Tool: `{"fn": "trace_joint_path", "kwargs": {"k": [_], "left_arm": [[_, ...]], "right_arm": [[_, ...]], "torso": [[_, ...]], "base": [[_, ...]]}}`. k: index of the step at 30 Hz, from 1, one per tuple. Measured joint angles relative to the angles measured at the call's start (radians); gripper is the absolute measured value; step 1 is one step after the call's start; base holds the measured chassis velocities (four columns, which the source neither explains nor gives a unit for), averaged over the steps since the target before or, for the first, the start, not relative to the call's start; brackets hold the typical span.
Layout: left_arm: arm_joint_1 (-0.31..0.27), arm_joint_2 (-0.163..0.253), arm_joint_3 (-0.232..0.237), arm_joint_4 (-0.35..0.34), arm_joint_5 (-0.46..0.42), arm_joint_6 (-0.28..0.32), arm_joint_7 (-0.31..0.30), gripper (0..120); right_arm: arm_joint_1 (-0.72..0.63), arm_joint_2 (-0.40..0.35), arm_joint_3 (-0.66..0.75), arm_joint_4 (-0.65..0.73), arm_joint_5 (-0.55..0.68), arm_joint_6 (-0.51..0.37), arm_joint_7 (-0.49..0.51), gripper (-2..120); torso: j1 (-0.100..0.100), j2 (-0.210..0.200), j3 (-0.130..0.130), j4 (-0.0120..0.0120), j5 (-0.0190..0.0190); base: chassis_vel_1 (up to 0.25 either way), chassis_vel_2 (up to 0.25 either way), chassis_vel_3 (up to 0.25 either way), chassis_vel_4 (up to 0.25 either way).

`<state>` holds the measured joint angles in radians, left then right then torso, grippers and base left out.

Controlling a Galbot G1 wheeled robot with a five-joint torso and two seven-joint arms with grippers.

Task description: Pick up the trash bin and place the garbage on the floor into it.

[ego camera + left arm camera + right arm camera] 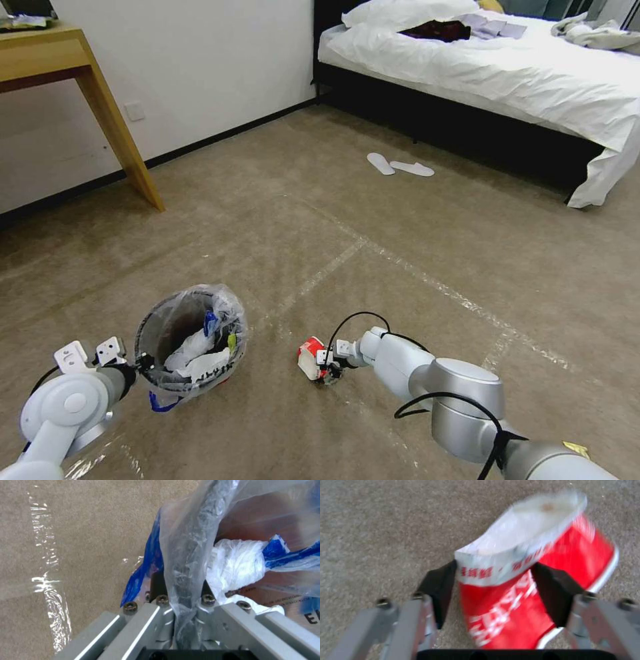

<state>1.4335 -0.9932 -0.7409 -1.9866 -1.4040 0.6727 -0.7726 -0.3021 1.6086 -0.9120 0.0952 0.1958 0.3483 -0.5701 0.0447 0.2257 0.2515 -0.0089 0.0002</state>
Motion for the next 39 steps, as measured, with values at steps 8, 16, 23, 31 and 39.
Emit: {"fn": "trace_joint_path", "kwargs": {"k": [8, 16, 23, 31, 39], "left_arm": [[-0.002, -0.001, 0.004, 0.001, 0.017, -0.005, 0.009, 1], [-0.005, 0.008, 0.005, 0.002, 0.013, -0.006, 0.009, 1], [-0.002, 0.011, 0.003, 0.003, 0.01, -0.006, 0.005, 1], [-0.006, 0.012, 0.007, 0.0, -0.001, -0.006, -0.004, 1], [-0.021, 0.028, 0.019, 0.008, -0.019, -0.006, -0.017, 1]], "right_arm": [[-0.012, 0.0, 0.005, 0.0, 0.006, -0.002, 0.015, 26], [-0.021, -0.001, 0.039, 0.018, 0.032, 0.01, 0.013, 0], [0.008, -0.033, 0.121, 0.062, 0.087, 0.013, 0.019, 0], [0.037, -0.126, 0.299, 0.209, 0.169, 0.012, 0.084, 0], [0.116, -0.252, 0.543, 0.405, 0.216, 0.134, 0.11, 0]], "torso": [[0.0, 0.0, 0.0, -0.0002, -0.0001], [0.0, 0.0, 0.0, 0.0002, -0.0001], [0.0, 0.0, 0.0, -0.0001, 0.0001], [0.0, 0.0, 0.0, 0.0004, 0.0002], [0.0, 0.0, 0.0, 0.0002, 0.0]], "base": [[0.0, 0.0, 0.0, 0.0], [0.0, 0.0, 0.0, 0.0], [0.0, 0.0, 0.0, 0.0], [0.0, 0.0, 0.0, 0.0], [0.0, 0.0, 0.0, 0.0]]}}
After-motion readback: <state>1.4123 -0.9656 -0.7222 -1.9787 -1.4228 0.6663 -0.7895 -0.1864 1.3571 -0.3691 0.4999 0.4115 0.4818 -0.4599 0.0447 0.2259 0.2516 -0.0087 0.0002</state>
